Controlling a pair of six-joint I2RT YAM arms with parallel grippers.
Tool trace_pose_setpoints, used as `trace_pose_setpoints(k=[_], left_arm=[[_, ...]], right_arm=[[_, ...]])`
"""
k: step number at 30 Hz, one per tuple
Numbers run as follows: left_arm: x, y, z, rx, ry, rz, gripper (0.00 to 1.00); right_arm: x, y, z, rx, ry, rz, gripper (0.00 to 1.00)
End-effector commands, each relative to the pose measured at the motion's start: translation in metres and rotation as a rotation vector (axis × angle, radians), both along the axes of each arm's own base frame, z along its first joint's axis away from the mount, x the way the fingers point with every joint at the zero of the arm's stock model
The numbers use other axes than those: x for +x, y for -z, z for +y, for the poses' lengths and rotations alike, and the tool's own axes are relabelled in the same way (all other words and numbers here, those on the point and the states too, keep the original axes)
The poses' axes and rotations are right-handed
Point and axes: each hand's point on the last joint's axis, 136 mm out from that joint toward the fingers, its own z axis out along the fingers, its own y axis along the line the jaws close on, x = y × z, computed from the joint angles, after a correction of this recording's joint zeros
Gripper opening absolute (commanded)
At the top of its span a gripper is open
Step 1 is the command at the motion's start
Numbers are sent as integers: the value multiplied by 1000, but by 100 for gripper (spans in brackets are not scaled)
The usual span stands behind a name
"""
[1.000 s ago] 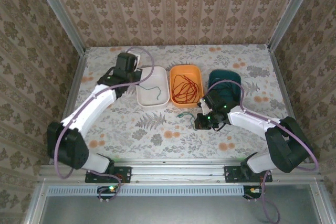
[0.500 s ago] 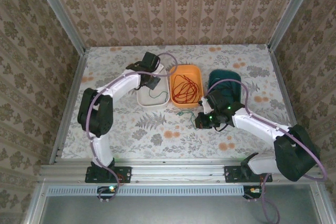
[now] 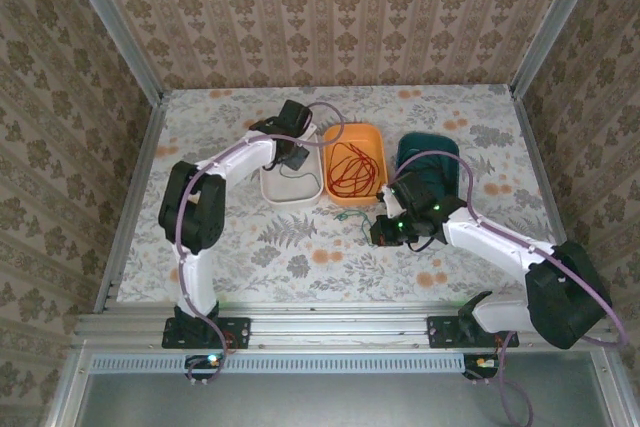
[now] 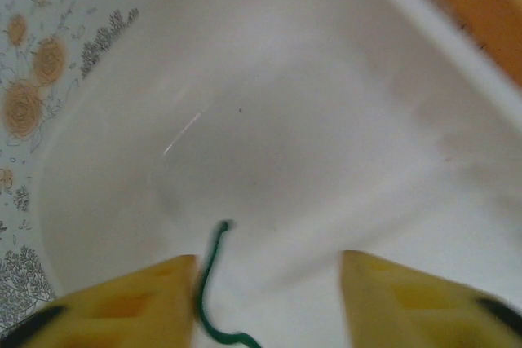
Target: Untangle the cables
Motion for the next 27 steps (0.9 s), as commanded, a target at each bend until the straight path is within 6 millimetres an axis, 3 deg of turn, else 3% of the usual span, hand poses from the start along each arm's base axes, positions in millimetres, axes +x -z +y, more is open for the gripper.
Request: trace_pose_setpoints(k=[1, 4, 8, 15, 23, 27], left_arm=[[2, -72, -20, -133, 39, -124, 69], [-3, -98, -19, -180, 23, -154, 77], [-28, -121, -22, -273, 76, -138, 82], [-64, -114, -13, -363, 90, -57, 85], [-172, -94, -53, -589, 450, 137, 85], [-206, -98, -60, -646, 569, 158, 82]], right_arm=[[5, -16, 2, 10, 12, -29, 3], [6, -23, 5, 27, 7, -41, 3], [11, -33, 8, 63, 16, -60, 3], [18, -38, 17, 91, 0, -60, 3], [21, -57, 35, 237, -25, -50, 4], [19, -65, 41, 319, -48, -7, 4]])
